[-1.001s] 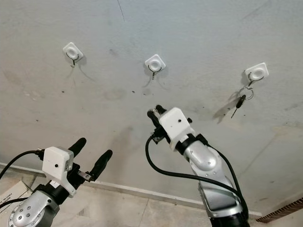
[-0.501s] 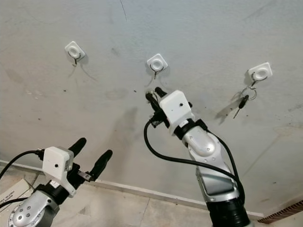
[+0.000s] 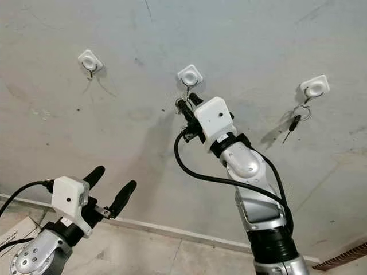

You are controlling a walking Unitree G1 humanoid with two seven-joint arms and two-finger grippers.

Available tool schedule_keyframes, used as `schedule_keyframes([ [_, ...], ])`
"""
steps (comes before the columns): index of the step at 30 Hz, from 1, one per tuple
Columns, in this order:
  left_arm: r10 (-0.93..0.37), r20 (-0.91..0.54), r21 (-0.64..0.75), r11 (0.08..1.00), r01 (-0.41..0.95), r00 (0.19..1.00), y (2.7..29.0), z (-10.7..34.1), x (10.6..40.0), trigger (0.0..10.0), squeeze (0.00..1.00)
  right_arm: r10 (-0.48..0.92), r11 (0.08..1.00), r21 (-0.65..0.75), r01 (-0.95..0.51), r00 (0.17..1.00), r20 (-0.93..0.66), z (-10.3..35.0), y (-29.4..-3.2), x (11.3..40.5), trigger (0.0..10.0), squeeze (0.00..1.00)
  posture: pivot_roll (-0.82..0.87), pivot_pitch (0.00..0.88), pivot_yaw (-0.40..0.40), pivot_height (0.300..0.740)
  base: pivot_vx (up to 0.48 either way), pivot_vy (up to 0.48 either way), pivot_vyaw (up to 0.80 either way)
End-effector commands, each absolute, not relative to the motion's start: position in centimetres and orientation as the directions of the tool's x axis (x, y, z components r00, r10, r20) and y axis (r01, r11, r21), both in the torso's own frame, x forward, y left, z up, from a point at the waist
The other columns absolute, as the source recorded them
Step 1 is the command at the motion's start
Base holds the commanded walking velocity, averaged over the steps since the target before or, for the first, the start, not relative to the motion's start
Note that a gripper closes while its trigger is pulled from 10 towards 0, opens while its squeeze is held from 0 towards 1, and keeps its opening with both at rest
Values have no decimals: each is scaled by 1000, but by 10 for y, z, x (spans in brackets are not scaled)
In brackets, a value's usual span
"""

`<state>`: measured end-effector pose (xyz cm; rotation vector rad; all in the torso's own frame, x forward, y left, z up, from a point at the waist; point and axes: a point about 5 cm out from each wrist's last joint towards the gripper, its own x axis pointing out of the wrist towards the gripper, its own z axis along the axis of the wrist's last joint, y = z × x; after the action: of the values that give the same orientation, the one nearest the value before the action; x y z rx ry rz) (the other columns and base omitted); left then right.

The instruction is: Hang keys on a hook

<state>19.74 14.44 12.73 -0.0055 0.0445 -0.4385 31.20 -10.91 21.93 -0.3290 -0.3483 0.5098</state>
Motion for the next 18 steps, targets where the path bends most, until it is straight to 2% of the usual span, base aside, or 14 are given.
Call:
schedule_keyframes([
  [1,-431,-47,-8,902,431,901,145,128,198,10000,0,506,835,-386,-392,823,258,223,-112,315,10000,0,102,36,0,740,0,0,0],
  [18,-440,-44,-3,898,440,897,142,129,200,10000,0,423,880,-353,-317,862,281,225,-121,325,10000,0,101,36,5,740,0,0,0],
])
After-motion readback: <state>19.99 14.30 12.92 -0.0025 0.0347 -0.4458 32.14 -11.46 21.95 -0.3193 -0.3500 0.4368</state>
